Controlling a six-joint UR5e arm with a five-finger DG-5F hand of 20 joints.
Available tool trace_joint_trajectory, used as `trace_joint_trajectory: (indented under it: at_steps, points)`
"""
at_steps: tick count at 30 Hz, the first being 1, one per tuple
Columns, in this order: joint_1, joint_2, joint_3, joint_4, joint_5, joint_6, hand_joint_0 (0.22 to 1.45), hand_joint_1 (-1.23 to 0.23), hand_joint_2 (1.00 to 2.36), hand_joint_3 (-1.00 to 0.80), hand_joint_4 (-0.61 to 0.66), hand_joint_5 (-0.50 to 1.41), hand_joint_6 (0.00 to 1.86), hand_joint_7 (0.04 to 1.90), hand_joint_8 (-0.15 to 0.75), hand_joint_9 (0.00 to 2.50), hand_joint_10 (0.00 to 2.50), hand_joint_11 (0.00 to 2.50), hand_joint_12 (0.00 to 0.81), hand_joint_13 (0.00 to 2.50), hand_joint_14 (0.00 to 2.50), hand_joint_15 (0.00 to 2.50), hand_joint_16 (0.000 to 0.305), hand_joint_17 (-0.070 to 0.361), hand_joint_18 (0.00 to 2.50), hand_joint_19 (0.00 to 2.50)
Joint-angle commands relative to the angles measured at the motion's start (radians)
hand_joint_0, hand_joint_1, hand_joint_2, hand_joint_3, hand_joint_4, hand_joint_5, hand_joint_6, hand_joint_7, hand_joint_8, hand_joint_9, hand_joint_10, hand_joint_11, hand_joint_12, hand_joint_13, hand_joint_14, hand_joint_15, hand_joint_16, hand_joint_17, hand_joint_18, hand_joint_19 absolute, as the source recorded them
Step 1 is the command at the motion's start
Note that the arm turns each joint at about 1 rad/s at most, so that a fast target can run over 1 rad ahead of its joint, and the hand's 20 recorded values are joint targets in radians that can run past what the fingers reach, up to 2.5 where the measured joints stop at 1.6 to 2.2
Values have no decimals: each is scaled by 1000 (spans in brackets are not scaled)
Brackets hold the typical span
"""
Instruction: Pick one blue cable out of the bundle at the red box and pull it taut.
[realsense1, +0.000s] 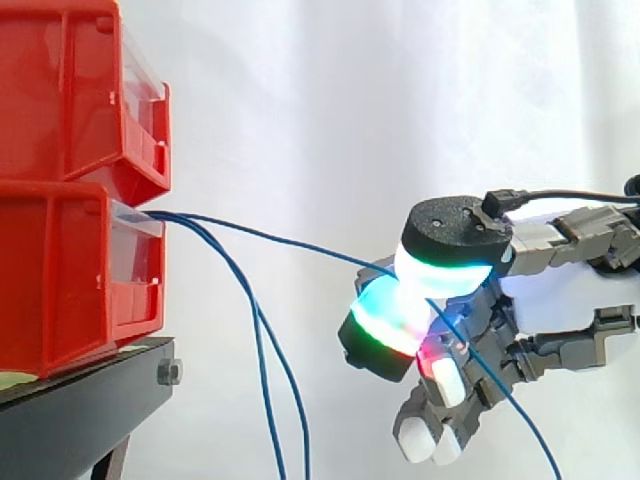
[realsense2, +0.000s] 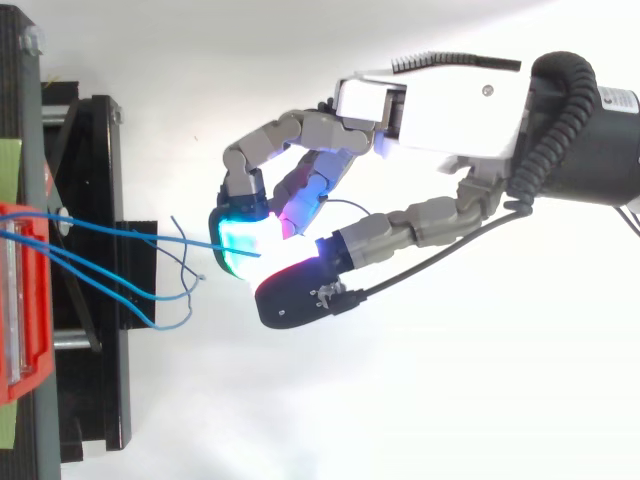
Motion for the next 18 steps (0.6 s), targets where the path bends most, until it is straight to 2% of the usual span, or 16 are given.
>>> trace_joint_trajectory:
  at_steps: [1, 12, 18]
  points:
    - [0, 0, 0, 0, -1, 0, 579, -763, 1010, -172, 23, -108, 857, 1150, 222, 1108, 12, 575, 401, 846, 13, 424, 51, 115, 676, 380]
    - [-9, 17, 1, -3, 1, 0, 593, -783, 1014, -155, 90, -105, 859, 1177, 208, 1106, 13, 587, 386, 834, 13, 426, 47, 105, 657, 381]
    - [-20, 48, 5, -11, 1, -3, 593, -778, 1014, -148, 107, -100, 856, 1195, 209, 1104, 12, 574, 391, 820, 15, 428, 46, 104, 638, 373]
